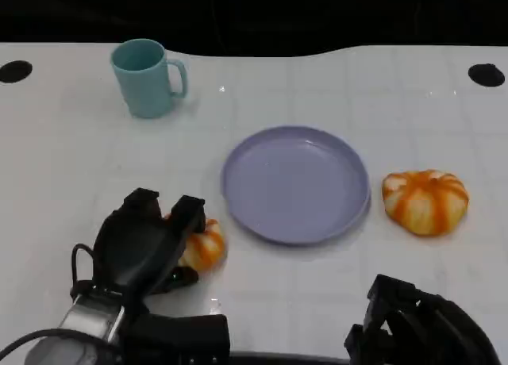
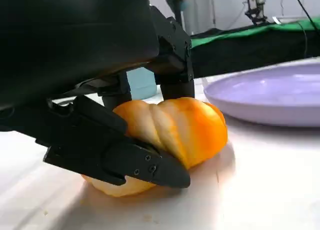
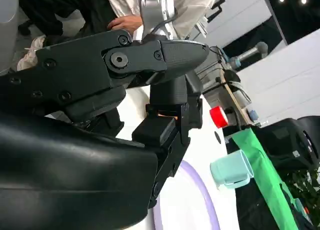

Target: Grasp the bread from the table and place it into the plate.

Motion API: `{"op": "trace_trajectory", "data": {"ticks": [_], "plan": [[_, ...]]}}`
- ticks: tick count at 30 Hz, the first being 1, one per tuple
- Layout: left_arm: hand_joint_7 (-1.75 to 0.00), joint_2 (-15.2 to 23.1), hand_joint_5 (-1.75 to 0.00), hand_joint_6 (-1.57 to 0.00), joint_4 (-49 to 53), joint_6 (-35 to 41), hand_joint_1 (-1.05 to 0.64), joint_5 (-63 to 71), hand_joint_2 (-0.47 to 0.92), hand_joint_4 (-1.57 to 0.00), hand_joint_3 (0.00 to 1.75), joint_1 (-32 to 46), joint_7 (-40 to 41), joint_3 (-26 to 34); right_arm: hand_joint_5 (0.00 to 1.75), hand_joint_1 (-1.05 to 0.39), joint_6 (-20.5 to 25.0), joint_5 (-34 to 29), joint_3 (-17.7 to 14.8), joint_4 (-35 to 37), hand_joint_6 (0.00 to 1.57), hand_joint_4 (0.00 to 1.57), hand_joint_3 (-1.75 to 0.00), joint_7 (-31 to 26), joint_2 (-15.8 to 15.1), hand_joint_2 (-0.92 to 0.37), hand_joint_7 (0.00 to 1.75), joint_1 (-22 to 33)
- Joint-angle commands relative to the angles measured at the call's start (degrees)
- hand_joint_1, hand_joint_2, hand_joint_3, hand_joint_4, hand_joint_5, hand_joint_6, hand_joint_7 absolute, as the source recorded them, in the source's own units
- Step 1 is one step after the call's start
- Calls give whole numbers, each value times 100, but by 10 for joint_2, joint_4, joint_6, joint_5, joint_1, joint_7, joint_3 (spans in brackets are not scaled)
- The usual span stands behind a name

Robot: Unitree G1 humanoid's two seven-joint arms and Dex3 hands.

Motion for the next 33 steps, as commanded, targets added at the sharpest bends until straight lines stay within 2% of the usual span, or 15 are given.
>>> {"op": "trace_trajectory", "data": {"ticks": [1,5,8,9,11,13,15,21,23,27,33], "plan": [[-175,20,-175,-50,-57,13,-17,-11,91,-71,21,19,-9,27,163,-71,0,3,-7,1,74,85,-26,1,-8,-92,139,-1],[-175,26,-175,-55,-98,20,-14,-6,86,-75,16,22,-9,40,163,-70,3,2,-8,1,74,84,-25,-2,-9,-92,138,-2],[-175,25,-175,-59,-114,9,-11,-12,87,-79,22,19,1,53,162,-70,0,0,-8,3,74,84,-25,-1,-8,-92,138,-3],[-175,25,-175,-59,-120,9,-10,-12,86,-80,28,18,-1,56,162,-71,1,0,-8,3,74,85,-25,-1,-8,-92,138,-3],[-175,22,-175,-60,-131,11,-10,-10,68,-81,60,15,-4,60,162,-70,-2,0,-7,5,74,85,-25,1,-7,-92,137,-3],[-175,17,-175,-63,-143,12,-10,-8,52,-83,83,9,-7,62,162,-70,-2,1,-7,7,74,85,-25,1,-6,-92,137,-3],[-175,11,-175,-64,-151,13,-9,-8,45,-85,92,1,-11,63,162,-69,-1,2,-7,9,74,85,-25,2,-5,-92,136,-5],[-175,-8,-175,-68,-133,-12,-6,-7,36,-89,96,-52,-12,54,161,-69,4,3,-6,12,75,85,-24,-3,-1,-92,135,-7],[-175,-17,-175,-69,-116,-24,-6,-4,31,-92,103,-74,-3,48,161,-69,5,3,-5,11,75,86,-23,-4,0,-92,135,-7],[-175,-39,-175,-70,-85,-34,-9,0,30,-93,110,-107,-2,35,161,-70,2,1,-4,13,75,86,-23,1,-2,-92,135,-6],[-175,-73,-175,-69,-37,-44,-11,-15,34,-91,112,-141,-21,23,161,-71,2,4,-2,9,75,86,-23,7,-4,-92,136,-2]]}}
